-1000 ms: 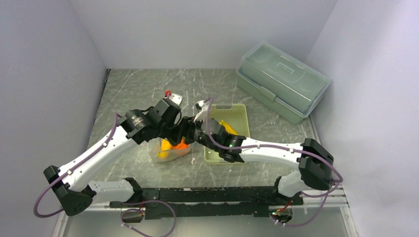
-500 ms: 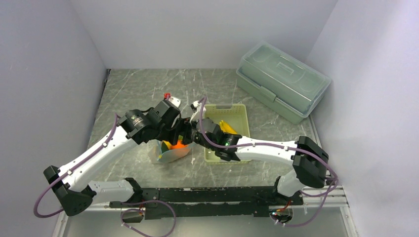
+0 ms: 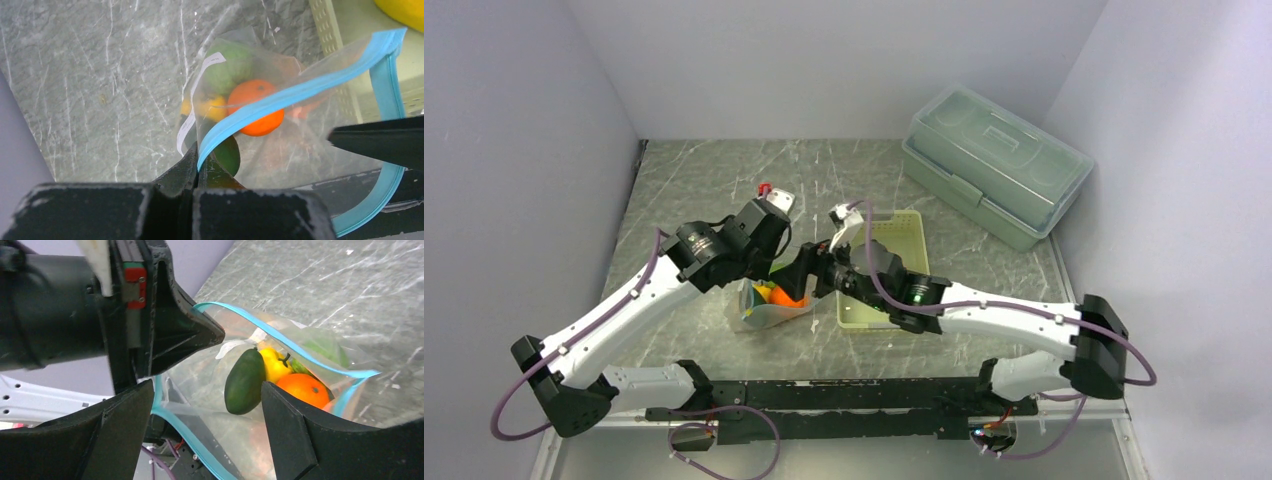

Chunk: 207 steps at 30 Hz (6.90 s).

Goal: Place the food in the zip-top bag and seal the zipper
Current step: Pick up the fake fruit from the bin, then place the fake fruit in the zipper food storage bag.

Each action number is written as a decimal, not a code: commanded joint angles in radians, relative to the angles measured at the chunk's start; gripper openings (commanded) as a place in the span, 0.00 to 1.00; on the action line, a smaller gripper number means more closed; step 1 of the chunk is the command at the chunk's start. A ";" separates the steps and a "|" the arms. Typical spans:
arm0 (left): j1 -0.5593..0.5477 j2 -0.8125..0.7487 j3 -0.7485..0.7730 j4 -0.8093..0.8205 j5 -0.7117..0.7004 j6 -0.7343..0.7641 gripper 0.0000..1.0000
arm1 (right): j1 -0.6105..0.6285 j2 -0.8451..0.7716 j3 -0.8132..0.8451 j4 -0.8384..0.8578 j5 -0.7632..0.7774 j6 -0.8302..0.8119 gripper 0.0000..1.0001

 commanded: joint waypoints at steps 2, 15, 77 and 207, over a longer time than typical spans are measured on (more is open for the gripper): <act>-0.003 0.001 0.035 0.069 -0.009 -0.011 0.00 | 0.012 -0.144 -0.021 -0.094 0.106 -0.089 0.83; -0.004 0.015 0.039 0.073 -0.011 -0.015 0.00 | 0.000 -0.336 0.002 -0.478 0.463 -0.210 0.85; -0.004 0.030 -0.017 0.090 -0.011 -0.009 0.00 | -0.551 0.343 0.073 -0.639 -0.100 -0.429 0.97; -0.010 0.021 -0.045 0.259 0.174 -0.304 0.00 | 0.048 0.055 -0.122 0.118 0.464 0.455 0.59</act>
